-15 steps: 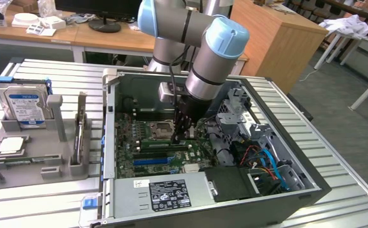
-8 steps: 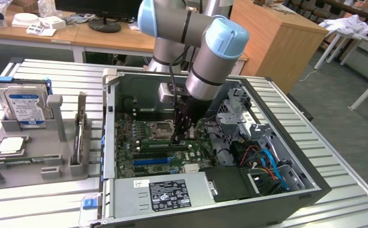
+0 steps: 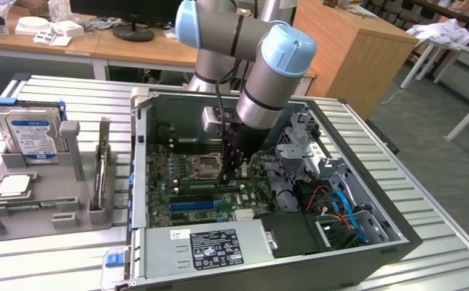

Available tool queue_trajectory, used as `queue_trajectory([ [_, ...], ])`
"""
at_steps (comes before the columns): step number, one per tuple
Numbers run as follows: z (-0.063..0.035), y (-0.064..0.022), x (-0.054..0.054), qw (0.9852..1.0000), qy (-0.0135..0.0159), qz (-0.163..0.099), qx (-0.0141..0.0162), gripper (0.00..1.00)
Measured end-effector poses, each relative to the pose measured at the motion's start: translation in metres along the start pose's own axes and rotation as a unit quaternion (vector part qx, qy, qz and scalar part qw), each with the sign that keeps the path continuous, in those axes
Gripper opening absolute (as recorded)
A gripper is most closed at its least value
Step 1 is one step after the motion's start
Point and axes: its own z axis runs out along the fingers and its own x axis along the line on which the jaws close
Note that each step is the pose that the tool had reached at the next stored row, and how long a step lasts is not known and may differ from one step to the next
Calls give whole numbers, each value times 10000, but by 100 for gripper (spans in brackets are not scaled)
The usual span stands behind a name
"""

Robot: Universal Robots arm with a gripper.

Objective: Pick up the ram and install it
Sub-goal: 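Insert the ram into the slot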

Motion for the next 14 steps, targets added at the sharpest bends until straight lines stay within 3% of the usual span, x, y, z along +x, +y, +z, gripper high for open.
queue_trajectory([
  [6,1,0,0,10000,-1,0,0,13],
  [7,1,0,0,10000,0,0,0,18],
  [9,1,0,0,10000,-1,0,0,18],
  [10,1,0,0,10000,-1,0,0,25],
  [14,-2,0,0,10000,-1,0,0,25],
])
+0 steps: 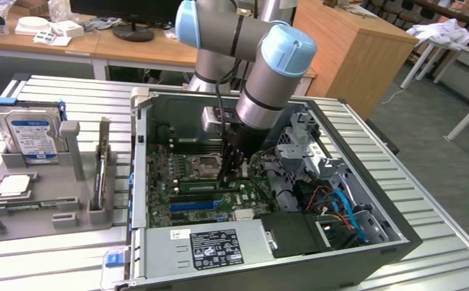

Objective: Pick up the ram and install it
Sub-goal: 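Insert the ram into the slot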

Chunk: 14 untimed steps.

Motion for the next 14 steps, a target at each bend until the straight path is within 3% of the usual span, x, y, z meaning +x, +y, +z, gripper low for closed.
queue_trajectory([
  [4,-81,10,-2,10000,0,-2,0,25],
  [6,-136,18,-4,10000,0,-2,22,25],
  [14,-292,72,-7,9998,1,-14,214,25],
])
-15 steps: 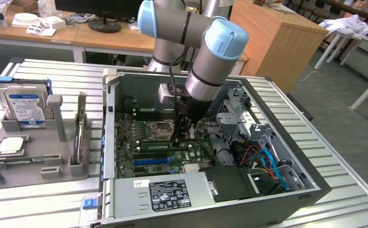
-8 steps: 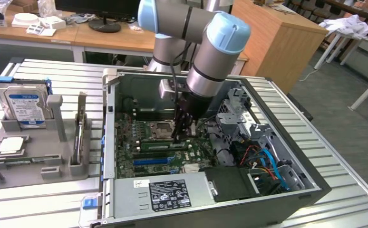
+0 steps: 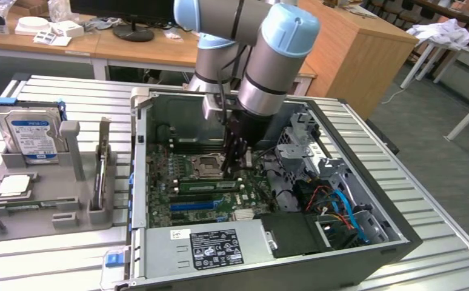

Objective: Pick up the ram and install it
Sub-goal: 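Insert the ram into the slot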

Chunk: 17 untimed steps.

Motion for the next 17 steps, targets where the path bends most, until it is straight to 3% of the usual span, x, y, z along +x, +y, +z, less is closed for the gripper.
queue_trajectory([
  [2,-56,9,-2,10000,1,-2,24,25],
  [8,-260,30,-7,10000,7,-7,59,25],
  [10,-304,38,-7,10000,7,-13,98,25],
  [14,-339,57,-8,9998,8,-27,213,25],
  [17,-359,64,-9,9997,10,-28,242,25],
])
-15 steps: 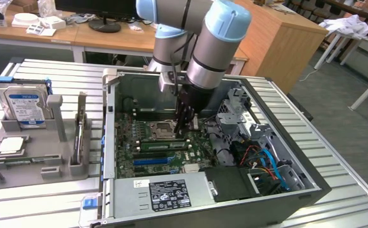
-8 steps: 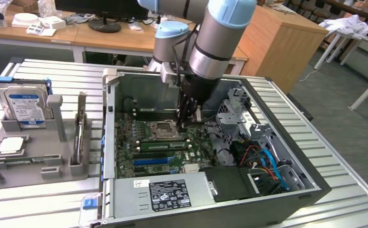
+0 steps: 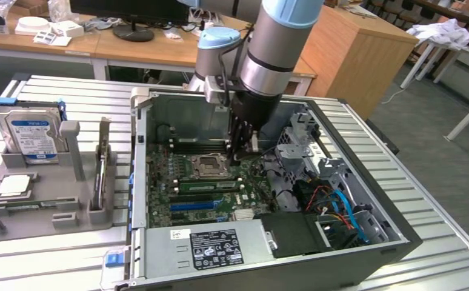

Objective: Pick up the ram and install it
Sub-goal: 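Insert the ram into the slot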

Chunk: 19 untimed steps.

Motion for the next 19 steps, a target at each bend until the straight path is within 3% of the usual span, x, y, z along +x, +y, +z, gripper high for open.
queue_trajectory([
  [7,-115,5,-3,10000,14,4,0,25],
  [19,-191,7,-5,9998,11,177,4,25],
])
